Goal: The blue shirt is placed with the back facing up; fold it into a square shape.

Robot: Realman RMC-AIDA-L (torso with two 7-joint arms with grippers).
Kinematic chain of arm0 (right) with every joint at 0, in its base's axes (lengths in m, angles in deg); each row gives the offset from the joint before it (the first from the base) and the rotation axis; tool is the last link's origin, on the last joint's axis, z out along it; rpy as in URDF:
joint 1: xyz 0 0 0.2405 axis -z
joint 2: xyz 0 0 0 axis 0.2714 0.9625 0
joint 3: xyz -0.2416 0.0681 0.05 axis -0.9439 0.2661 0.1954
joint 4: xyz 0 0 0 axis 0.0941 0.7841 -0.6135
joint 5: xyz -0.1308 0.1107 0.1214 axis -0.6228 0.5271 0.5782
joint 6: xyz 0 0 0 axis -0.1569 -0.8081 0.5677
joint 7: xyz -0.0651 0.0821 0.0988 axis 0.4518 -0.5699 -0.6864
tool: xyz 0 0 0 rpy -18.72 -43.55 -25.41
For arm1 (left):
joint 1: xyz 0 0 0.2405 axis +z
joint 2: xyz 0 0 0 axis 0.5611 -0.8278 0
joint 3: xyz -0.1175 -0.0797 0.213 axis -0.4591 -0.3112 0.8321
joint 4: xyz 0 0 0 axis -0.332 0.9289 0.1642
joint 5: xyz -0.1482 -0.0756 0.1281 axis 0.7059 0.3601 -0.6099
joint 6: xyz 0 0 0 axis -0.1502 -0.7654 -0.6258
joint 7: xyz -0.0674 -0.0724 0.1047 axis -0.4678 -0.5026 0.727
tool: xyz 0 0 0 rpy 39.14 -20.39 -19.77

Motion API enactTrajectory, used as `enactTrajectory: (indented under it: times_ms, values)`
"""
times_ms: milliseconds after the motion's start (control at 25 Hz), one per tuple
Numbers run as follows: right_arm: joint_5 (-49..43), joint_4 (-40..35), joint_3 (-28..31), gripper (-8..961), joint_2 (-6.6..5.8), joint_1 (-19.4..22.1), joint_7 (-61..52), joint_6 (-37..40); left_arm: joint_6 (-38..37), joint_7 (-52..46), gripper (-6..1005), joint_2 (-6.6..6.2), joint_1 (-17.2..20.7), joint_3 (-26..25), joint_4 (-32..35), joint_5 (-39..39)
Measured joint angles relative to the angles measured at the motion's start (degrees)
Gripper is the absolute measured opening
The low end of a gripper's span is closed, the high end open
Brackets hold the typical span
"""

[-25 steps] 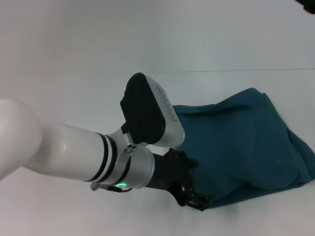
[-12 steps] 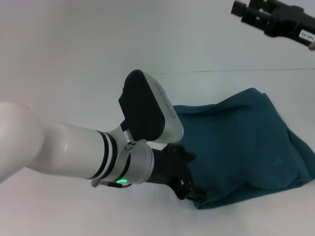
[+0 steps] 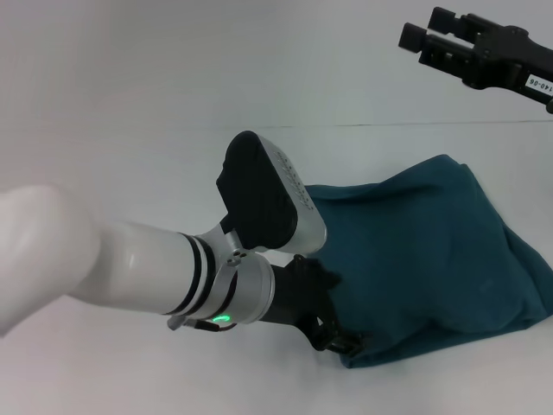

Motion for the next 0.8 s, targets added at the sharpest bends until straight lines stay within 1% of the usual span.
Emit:
enactTrajectory:
  times_ms: [200, 480, 800]
  values:
    - [1.6, 0.0, 0.1, 735, -0.06, 0.5, 0.3, 0.5, 0.9, -1.3, 859, 0.0, -2.1, 0.3, -3.4, 0.0]
    - [1.9, 0.4, 1.1, 734, 0.02, 0.7, 1.5, 0.4, 4.6, -2.0, 849, -0.1, -5.1, 1.9, -7.1, 0.0]
    - [2.1, 1.5, 3.1, 734, -0.07, 1.0, 2.2, 1.2, 6.8, -2.3, 833, -0.04, -6.0, 3.1, -9.8, 0.2]
